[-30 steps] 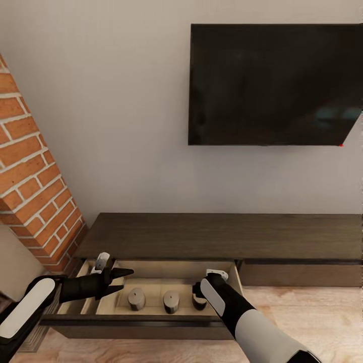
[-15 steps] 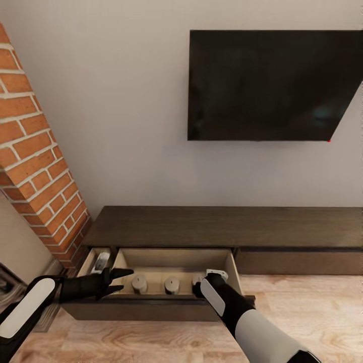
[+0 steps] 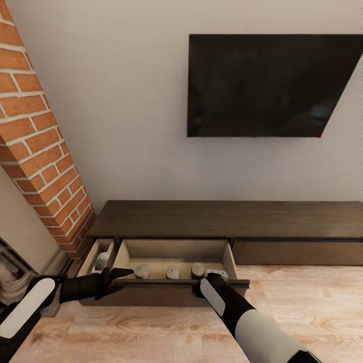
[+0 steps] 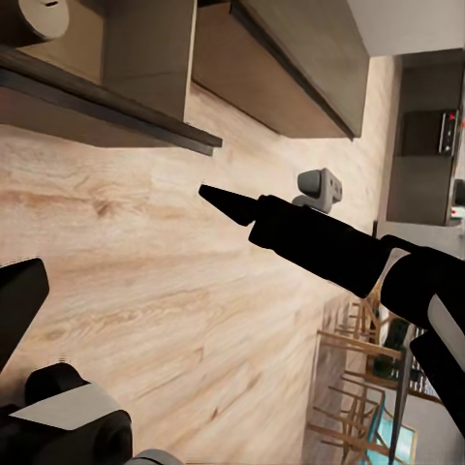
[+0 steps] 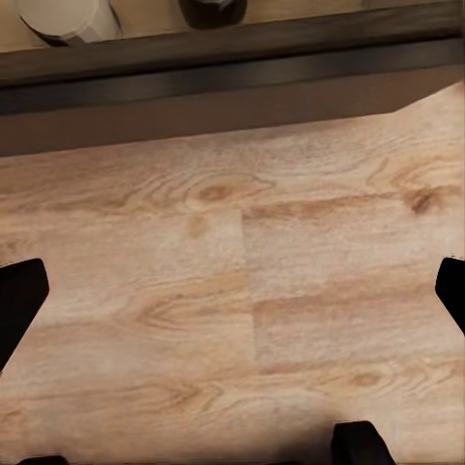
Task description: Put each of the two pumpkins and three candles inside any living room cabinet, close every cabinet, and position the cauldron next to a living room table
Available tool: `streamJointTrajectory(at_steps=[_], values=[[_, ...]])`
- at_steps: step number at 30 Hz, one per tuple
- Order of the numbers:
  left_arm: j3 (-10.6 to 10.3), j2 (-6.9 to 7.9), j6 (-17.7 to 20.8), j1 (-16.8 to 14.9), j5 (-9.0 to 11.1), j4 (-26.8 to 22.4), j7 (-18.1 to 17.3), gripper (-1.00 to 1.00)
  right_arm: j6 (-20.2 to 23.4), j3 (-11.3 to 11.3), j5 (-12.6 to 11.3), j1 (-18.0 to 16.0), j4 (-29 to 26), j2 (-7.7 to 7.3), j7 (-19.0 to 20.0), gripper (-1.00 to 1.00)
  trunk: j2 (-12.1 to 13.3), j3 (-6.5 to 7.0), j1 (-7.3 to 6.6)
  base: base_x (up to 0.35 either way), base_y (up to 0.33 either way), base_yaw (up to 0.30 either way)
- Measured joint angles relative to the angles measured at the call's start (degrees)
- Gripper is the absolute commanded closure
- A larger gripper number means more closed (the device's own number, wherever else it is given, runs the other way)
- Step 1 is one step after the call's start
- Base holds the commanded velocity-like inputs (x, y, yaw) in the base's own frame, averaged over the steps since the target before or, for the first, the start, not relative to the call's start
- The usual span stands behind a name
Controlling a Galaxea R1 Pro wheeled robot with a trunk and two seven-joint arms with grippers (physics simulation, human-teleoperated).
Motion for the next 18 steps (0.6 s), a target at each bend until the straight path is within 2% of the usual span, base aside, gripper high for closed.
streamJointTrajectory(at_steps=[18], values=[[0.0, -0.05, 0.0, 0.0, -0.04, -0.01, -0.02, -1.0, -0.02, 0.0, 0.0, 0.01, 0.0, 0.0, 0.0, -1.0, 0.0, 0.0, 0.0, -0.207, 0.0, 0.0]])
